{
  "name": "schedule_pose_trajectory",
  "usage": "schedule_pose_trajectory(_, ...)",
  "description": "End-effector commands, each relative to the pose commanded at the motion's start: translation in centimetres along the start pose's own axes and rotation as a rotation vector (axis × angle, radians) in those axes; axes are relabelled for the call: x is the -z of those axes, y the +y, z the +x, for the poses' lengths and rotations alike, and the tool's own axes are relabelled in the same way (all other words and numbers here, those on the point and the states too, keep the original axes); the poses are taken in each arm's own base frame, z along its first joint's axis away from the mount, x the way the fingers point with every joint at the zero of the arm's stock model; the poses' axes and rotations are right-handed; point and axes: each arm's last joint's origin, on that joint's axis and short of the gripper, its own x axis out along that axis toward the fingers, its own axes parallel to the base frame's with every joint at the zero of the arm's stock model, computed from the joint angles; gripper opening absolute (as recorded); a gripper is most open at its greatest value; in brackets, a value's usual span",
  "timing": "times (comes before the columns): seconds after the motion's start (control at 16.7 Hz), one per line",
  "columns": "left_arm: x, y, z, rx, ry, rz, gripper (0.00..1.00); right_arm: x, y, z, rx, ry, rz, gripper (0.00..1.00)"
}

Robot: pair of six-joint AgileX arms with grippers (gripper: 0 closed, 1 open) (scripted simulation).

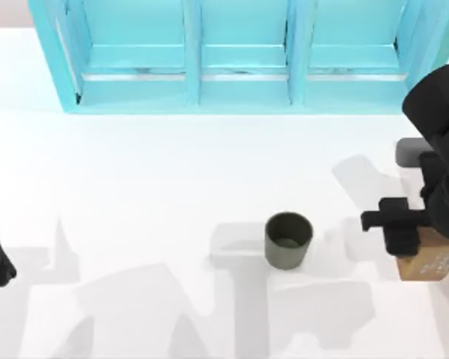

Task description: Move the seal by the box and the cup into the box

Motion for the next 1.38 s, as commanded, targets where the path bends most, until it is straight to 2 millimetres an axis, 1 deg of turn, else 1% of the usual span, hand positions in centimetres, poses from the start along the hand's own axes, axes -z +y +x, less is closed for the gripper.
schedule_pose_trajectory(0.12,0.00,0.00,0.00,0.000,0.000,0.000,1.00,0.12,-0.05,1.08,0.003,0.007,0.000,0.00)
schedule_pose_trajectory(0.36,0.00,0.00,0.00,0.000,0.000,0.000,1.00,0.12,-0.05,1.21,0.003,0.008,0.000,0.00)
schedule_pose_trajectory(1.14,0.00,0.00,0.00,0.000,0.000,0.000,1.00,0.12,-0.05,1.21,0.003,0.008,0.000,0.98)
schedule_pose_trajectory(1.2,0.00,0.00,0.00,0.000,0.000,0.000,1.00,0.12,-0.05,1.21,0.003,0.008,0.000,1.00)
schedule_pose_trajectory(1.38,0.00,0.00,0.00,0.000,0.000,0.000,1.00,0.12,-0.05,1.21,0.003,0.008,0.000,1.00)
